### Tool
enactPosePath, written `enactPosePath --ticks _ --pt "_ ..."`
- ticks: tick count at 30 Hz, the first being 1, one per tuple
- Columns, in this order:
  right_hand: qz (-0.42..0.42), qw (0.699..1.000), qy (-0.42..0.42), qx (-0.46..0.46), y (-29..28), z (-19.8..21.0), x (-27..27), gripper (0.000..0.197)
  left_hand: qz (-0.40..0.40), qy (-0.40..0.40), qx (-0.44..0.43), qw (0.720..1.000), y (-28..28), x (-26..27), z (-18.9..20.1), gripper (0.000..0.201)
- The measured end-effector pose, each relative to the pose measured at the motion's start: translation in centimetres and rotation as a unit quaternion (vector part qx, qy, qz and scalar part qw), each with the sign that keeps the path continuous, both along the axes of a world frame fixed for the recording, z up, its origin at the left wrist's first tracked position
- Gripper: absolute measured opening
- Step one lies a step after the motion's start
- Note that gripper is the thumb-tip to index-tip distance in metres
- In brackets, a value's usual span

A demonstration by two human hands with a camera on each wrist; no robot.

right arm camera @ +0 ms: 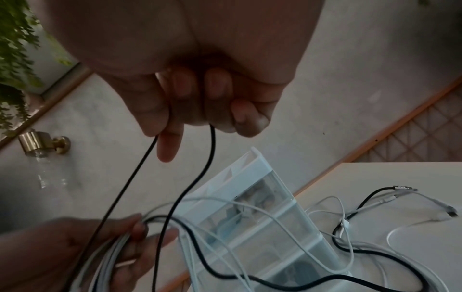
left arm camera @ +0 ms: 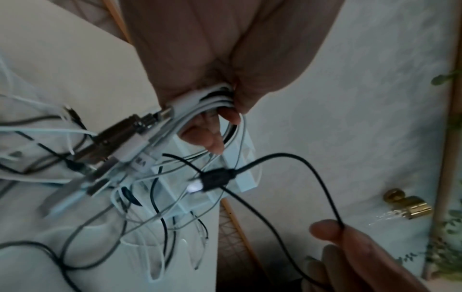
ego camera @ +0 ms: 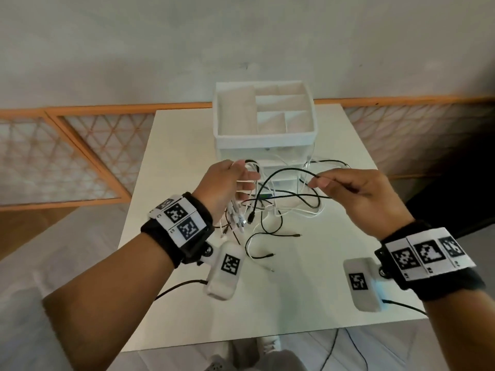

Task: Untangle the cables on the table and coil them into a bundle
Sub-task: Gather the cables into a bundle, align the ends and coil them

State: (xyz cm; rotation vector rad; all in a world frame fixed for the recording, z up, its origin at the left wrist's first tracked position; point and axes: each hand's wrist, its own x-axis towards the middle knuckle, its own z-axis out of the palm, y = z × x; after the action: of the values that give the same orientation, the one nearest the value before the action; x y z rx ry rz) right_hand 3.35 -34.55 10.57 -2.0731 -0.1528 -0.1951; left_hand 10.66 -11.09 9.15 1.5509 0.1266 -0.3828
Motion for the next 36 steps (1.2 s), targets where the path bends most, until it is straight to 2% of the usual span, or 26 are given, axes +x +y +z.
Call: enactPosePath --ticks 4,7,11,15,20,22,25,27,29,31,34,36 --pt "-0.039 0.998 -0.025 -0.034 -1.0 0.1 0.5 0.016 -0.056 -0.002 -0.015 0.998 -3.0 -0.9 0.7 0.024" --pt "-0.052 0.996 -0.023 -0.072 -2.4 0.7 0.7 0.015 -0.072 0.026 -0.038 0.996 -4.3 -1.6 0.7 0.023" --pt "0.005 0.989 -0.017 -0.144 -3.1 1.0 0.7 0.015 -0.083 0.033 -0.049 0.995 -5.1 -1.7 1.5 0.024" --pt "0.032 0.986 -0.004 -0.164 -3.2 0.0 1.1 0.015 -0.097 0.011 0.000 0.995 -6.0 -1.6 2.0 0.025" --pt "0.009 0.989 0.074 -0.132 -4.2 -3.9 1.7 0.020 -0.095 -0.010 0.033 0.995 -6.3 -1.6 2.8 0.025" --pt "-0.013 0.979 0.148 -0.139 -5.0 -7.0 1.7 0.022 -0.096 -0.011 0.012 0.995 -6.1 -1.8 3.3 0.025" --pt "-0.058 0.959 0.257 -0.100 -5.9 -10.5 1.1 0.026 -0.088 -0.020 -0.015 0.996 -5.2 -1.8 4.3 0.025" --pt "-0.095 0.947 0.290 -0.094 -6.1 -10.8 0.6 0.025 -0.070 -0.030 -0.020 0.997 -4.1 -1.4 4.8 0.025" --pt "-0.143 0.937 0.302 -0.107 -6.3 -9.5 1.0 0.027 -0.051 -0.041 -0.003 0.998 -2.8 -0.8 5.0 0.025" --pt "-0.190 0.945 0.252 -0.081 -6.2 -7.0 2.0 0.036 -0.030 -0.046 0.031 0.998 -1.2 -0.2 4.5 0.025" --pt "-0.227 0.965 0.076 0.104 -5.5 -1.6 3.8 0.030 -0.004 -0.029 0.092 0.995 1.4 0.4 2.9 0.023" --pt "-0.218 0.952 -0.033 0.211 -4.4 2.1 4.6 0.022 0.000 -0.014 0.123 0.992 3.0 0.5 1.7 0.023"
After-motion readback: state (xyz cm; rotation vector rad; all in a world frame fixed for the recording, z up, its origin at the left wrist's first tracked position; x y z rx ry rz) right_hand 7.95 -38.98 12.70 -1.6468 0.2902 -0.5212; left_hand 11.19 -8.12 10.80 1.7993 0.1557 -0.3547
